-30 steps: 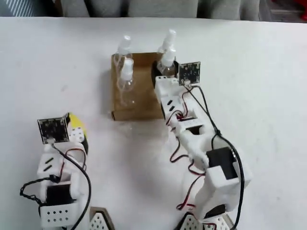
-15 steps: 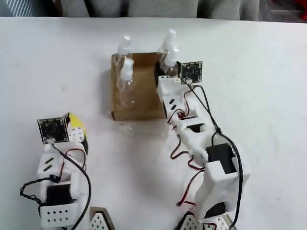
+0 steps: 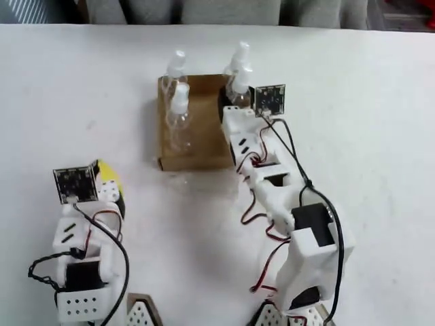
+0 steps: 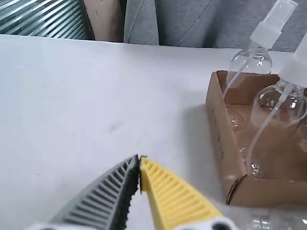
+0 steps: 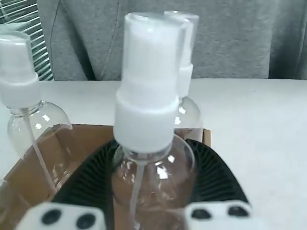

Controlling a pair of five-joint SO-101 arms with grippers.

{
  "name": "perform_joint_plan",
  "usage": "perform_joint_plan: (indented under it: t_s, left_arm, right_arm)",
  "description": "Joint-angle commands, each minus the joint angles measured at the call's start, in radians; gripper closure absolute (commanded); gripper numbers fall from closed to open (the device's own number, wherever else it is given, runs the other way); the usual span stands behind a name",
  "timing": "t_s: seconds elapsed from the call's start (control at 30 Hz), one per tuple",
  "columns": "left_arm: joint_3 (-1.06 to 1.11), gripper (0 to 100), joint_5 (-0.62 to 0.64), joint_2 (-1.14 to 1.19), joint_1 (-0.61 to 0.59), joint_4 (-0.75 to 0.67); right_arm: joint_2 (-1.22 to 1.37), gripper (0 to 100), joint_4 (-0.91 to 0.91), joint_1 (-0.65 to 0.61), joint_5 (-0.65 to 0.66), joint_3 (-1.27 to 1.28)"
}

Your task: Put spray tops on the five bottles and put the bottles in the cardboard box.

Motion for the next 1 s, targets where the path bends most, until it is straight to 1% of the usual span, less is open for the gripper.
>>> perform_joint_plan:
  t_s: [0.0,0.2,0.43,0.83,0.97]
  left_arm:
    - [-0.002,98,-0.011,-0.015,-0.019,-0.028]
    - [-0.002,98,-0.011,-0.015,-0.019,-0.028]
    - [-0.002,98,-0.011,-0.015,-0.019,-0.026]
    - [-0.002,98,-0.011,-0.015,-0.021,-0.028]
    - [-0.002,98,-0.011,-0.015,-0.021,-0.028]
  right_arm:
    - [-0.007,98.3,0.012,0.007,0.011,-0.054]
    - [-0.005,98.3,0.013,0.005,0.012,-0.052]
    - [0.114,98.3,0.007,0.004,0.014,-0.104]
    - [0.119,97.8,0.01,0.004,0.017,-0.112]
    - [0.125,97.8,0.012,0.002,0.074,-0.112]
